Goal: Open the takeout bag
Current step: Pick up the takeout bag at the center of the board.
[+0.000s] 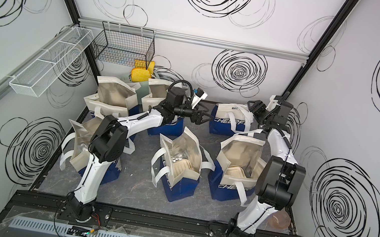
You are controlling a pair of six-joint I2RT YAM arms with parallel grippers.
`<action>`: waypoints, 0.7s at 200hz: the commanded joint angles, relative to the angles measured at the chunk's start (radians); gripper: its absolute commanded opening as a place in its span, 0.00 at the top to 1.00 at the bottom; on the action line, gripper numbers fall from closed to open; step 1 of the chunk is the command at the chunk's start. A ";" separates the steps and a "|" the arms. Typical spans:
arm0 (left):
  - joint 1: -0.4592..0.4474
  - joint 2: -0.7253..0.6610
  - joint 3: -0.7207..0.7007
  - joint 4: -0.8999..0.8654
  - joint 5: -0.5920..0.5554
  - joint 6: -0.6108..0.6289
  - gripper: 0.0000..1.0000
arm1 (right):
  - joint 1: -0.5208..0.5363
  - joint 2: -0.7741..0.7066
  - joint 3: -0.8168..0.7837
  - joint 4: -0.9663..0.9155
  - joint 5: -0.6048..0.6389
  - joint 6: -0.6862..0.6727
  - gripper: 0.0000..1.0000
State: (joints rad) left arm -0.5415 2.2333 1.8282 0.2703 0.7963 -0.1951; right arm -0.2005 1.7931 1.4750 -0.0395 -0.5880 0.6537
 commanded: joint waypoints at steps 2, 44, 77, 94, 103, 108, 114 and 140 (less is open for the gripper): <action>-0.004 0.000 0.032 -0.014 0.015 0.051 0.17 | 0.037 0.031 0.058 -0.070 -0.053 -0.005 0.31; -0.008 -0.001 0.037 -0.091 -0.047 0.101 0.22 | 0.079 0.052 0.119 -0.127 -0.062 0.003 0.32; -0.005 0.002 0.042 -0.106 -0.125 0.097 0.23 | 0.083 0.051 0.116 -0.145 -0.095 0.017 0.33; -0.005 0.004 0.040 -0.089 -0.136 0.076 0.29 | 0.088 0.046 0.109 -0.150 -0.107 0.017 0.33; -0.006 0.006 0.040 -0.075 -0.137 0.063 0.33 | 0.091 0.047 0.105 -0.152 -0.112 0.017 0.33; -0.006 0.008 0.040 -0.067 -0.135 0.054 0.36 | 0.093 0.046 0.103 -0.154 -0.117 0.018 0.33; -0.008 0.009 0.040 -0.058 -0.134 0.046 0.39 | 0.095 0.047 0.102 -0.154 -0.123 0.020 0.33; -0.011 0.009 0.040 -0.028 -0.126 0.020 0.54 | 0.102 0.056 0.109 -0.155 -0.136 0.027 0.33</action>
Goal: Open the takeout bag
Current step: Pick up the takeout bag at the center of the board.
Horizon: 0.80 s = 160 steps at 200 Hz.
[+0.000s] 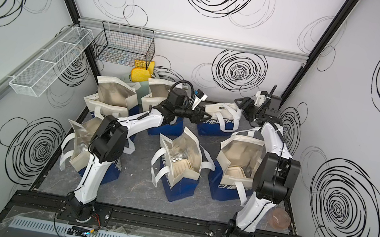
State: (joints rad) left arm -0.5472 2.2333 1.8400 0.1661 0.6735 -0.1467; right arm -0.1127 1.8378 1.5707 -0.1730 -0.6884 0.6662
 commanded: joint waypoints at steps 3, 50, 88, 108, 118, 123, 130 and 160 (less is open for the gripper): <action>-0.005 0.009 0.028 0.079 -0.001 -0.031 0.56 | 0.015 0.013 0.016 -0.023 -0.038 0.016 0.33; -0.008 0.012 0.004 0.107 0.014 -0.048 0.64 | 0.023 0.034 0.038 -0.035 -0.047 0.027 0.33; -0.010 0.001 -0.062 0.131 0.023 -0.035 0.57 | 0.022 0.041 0.061 -0.050 -0.048 0.023 0.33; -0.010 -0.007 -0.092 0.145 0.028 -0.029 0.55 | 0.022 0.043 0.070 -0.057 -0.048 0.021 0.33; -0.010 -0.011 -0.105 0.149 0.025 -0.022 0.54 | 0.022 0.043 0.073 -0.060 -0.047 0.019 0.33; -0.010 -0.013 -0.109 0.149 0.024 -0.021 0.55 | 0.022 0.043 0.075 -0.061 -0.048 0.018 0.33; -0.010 -0.014 -0.114 0.150 0.020 -0.017 0.54 | 0.022 0.044 0.078 -0.065 -0.047 0.017 0.33; -0.010 -0.014 -0.118 0.159 0.013 -0.022 0.58 | 0.022 0.044 0.085 -0.067 -0.049 0.017 0.33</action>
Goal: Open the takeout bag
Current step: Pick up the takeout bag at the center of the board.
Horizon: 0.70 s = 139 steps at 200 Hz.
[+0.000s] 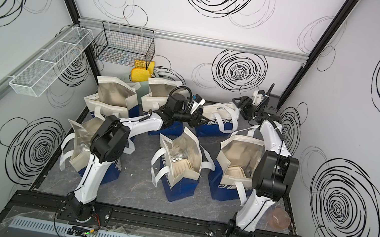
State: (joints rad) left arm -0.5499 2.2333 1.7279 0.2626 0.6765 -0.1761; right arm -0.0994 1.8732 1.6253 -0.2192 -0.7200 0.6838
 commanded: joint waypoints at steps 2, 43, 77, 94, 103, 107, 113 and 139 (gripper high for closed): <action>-0.007 -0.014 -0.005 0.064 0.010 0.005 0.59 | 0.009 0.009 0.030 -0.022 -0.016 0.000 0.33; -0.009 -0.016 0.008 0.086 0.012 -0.024 0.77 | 0.009 0.001 0.031 -0.026 -0.018 -0.013 0.33; -0.015 -0.030 0.043 0.061 0.018 -0.028 1.00 | 0.009 -0.014 0.040 -0.044 0.008 -0.040 0.32; -0.015 -0.045 0.059 0.031 0.011 -0.024 1.00 | 0.016 -0.029 0.067 -0.087 0.076 -0.102 0.31; -0.015 -0.054 0.065 0.020 0.008 -0.026 1.00 | 0.022 -0.036 0.087 -0.107 0.125 -0.139 0.30; -0.015 -0.058 0.068 0.014 0.004 -0.026 1.00 | 0.024 -0.040 0.097 -0.119 0.144 -0.154 0.30; -0.015 -0.065 0.070 0.007 0.002 -0.026 1.00 | 0.027 -0.042 0.114 -0.136 0.174 -0.171 0.29; -0.015 -0.090 0.080 -0.031 -0.029 -0.026 1.00 | 0.048 -0.067 0.172 -0.157 0.313 -0.252 0.28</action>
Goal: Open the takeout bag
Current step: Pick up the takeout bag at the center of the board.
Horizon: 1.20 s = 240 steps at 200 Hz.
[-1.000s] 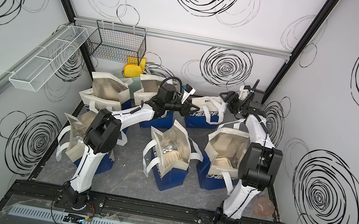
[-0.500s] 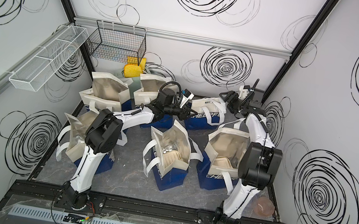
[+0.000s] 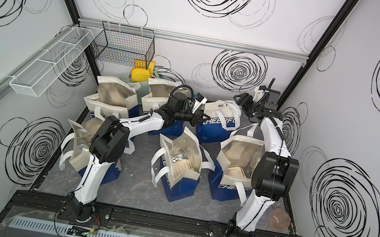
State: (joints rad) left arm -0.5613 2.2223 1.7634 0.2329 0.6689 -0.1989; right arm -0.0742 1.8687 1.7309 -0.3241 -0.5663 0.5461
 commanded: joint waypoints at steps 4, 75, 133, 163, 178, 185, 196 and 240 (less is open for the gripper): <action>-0.003 -0.083 0.047 -0.008 -0.029 -0.004 1.00 | 0.029 -0.067 0.078 -0.054 0.180 -0.132 0.28; 0.003 -0.131 0.089 -0.110 -0.087 -0.023 1.00 | 0.235 -0.266 -0.047 0.174 0.393 -0.517 0.29; 0.004 -0.168 0.109 -0.169 -0.100 -0.013 1.00 | 0.521 -0.528 -0.463 0.414 0.541 -0.922 0.31; -0.001 -0.192 0.103 -0.179 -0.092 -0.004 1.00 | 0.539 -0.558 -0.517 0.412 0.552 -0.923 0.35; -0.005 -0.206 0.098 -0.187 -0.090 0.003 1.00 | 0.539 -0.556 -0.515 0.412 0.561 -0.922 0.35; -0.008 -0.212 0.093 -0.188 -0.088 0.007 1.00 | 0.539 -0.551 -0.513 0.418 0.567 -0.922 0.36; -0.011 -0.221 0.085 -0.190 -0.085 0.010 1.00 | 0.539 -0.544 -0.505 0.425 0.577 -0.921 0.37; -0.019 -0.249 0.054 -0.197 -0.080 0.025 1.00 | 0.554 -0.515 -0.482 0.431 0.607 -0.964 0.41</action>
State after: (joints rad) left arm -0.5697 2.0327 1.8324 -0.0017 0.5735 -0.1970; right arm 0.4652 1.3392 1.2160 0.0639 0.0097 -0.3634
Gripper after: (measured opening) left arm 0.050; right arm 0.600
